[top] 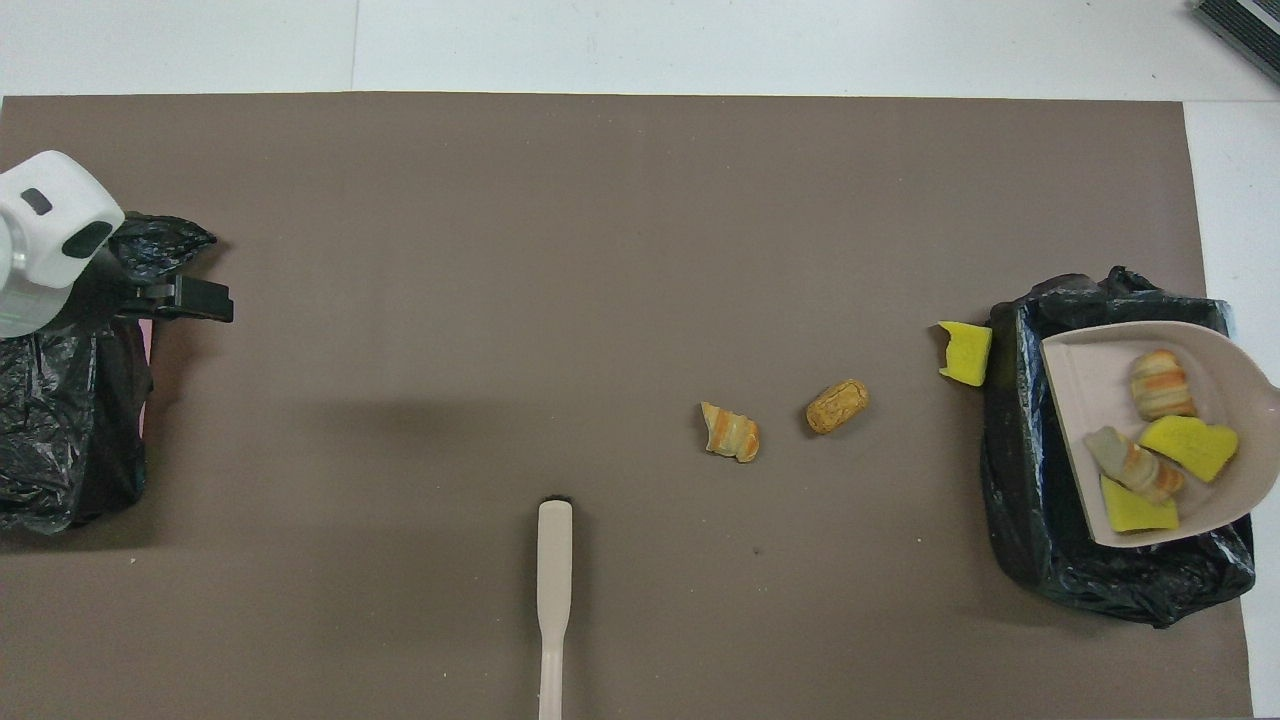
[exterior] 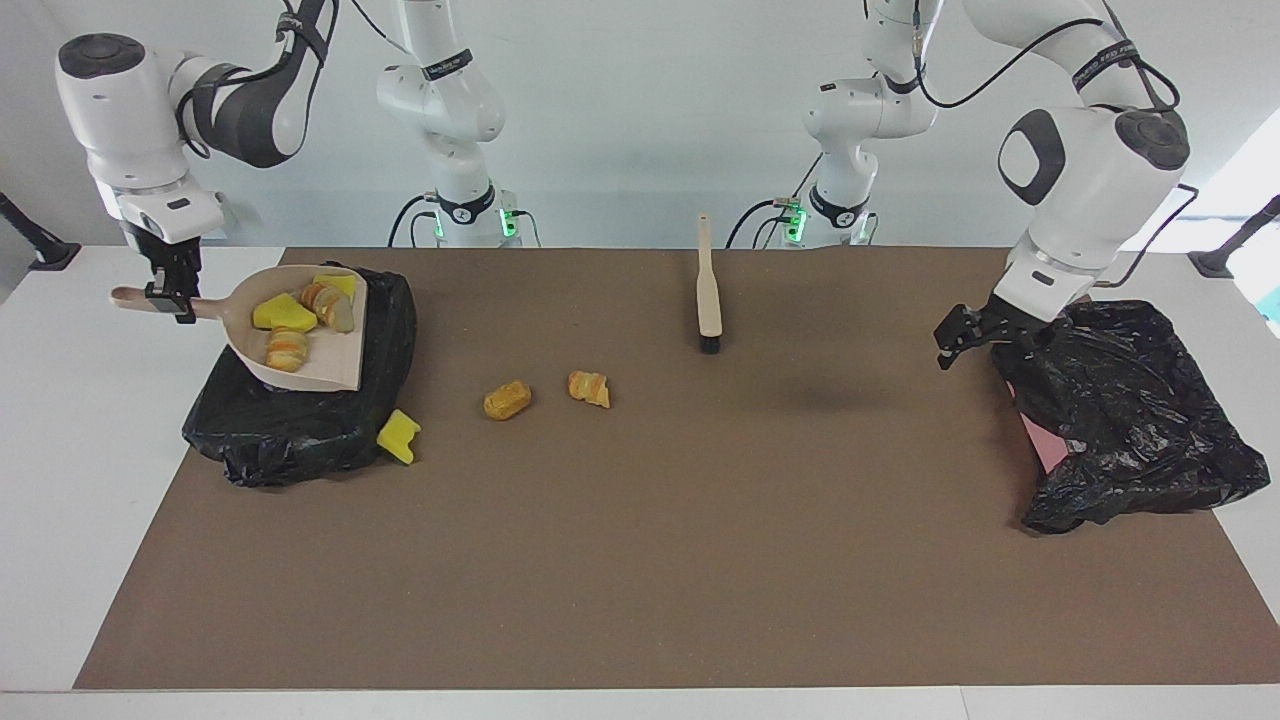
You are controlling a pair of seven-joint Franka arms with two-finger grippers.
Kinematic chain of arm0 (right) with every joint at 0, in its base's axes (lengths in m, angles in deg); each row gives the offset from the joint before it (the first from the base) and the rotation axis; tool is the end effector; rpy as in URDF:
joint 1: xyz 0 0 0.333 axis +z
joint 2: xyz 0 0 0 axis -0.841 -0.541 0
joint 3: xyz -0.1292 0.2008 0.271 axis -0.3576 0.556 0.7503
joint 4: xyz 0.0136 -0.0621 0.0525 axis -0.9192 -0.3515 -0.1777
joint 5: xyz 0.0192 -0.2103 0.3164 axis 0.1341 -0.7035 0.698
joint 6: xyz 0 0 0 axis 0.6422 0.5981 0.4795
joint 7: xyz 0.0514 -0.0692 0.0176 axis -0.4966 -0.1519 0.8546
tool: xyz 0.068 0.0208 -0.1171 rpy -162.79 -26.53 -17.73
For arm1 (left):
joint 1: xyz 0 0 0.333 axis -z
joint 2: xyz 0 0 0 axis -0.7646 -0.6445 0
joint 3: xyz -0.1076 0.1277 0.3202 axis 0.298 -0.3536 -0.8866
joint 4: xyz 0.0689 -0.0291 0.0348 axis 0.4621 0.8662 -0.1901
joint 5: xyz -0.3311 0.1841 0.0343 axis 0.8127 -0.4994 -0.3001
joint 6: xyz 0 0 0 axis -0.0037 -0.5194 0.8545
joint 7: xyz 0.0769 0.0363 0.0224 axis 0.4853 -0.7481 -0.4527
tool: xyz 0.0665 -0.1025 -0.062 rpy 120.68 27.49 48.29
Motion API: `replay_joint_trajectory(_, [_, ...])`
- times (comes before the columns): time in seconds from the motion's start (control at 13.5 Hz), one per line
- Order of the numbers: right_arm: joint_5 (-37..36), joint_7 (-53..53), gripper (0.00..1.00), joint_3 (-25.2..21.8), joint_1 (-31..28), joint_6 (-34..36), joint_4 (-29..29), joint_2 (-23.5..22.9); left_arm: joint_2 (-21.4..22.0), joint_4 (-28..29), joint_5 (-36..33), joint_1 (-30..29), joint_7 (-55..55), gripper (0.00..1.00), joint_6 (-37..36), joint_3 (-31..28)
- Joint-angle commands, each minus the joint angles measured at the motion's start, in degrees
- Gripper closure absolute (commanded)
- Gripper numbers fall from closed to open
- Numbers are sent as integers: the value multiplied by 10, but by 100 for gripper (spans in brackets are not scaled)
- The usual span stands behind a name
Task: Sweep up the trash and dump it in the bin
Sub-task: 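Tilt the dustpan over the trash bag with the right gripper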
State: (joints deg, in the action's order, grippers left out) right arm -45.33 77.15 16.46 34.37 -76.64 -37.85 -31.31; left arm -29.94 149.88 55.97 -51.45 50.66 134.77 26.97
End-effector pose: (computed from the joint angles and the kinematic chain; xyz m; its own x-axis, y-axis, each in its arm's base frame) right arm 0.4685 -0.2074 0.5256 -0.1618 0.9241 -0.3463 0.9755 0.2027 0.0851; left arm 0.5743 -0.0175 0.5403 0.9964 -0.0470 0.0712 -0.0515 -0.9967 0.0632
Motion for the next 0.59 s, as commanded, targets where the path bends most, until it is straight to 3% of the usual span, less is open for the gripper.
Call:
replay_joint_trajectory(0.0, [-91, -87, 100, 6, 0, -20, -36, 33, -14, -85, -13, -11, -1, 0, -95, 2])
replay_joint_trajectory(0.22, [-223, -188, 100, 12, 45, -17, -60, 53, -5, -98, -24, -9, -1, 0, -127, -5])
replay_joint_trajectory(0.37, [-327, -315, 100, 13, 85, -4, -97, 89, 13, -107, -42, -2, -43, 0, -149, -2])
replay_joint_trajectory(0.52, [-367, -345, 100, 13, 104, 11, -101, 95, 34, -103, -47, 3, -76, 0, -167, 2])
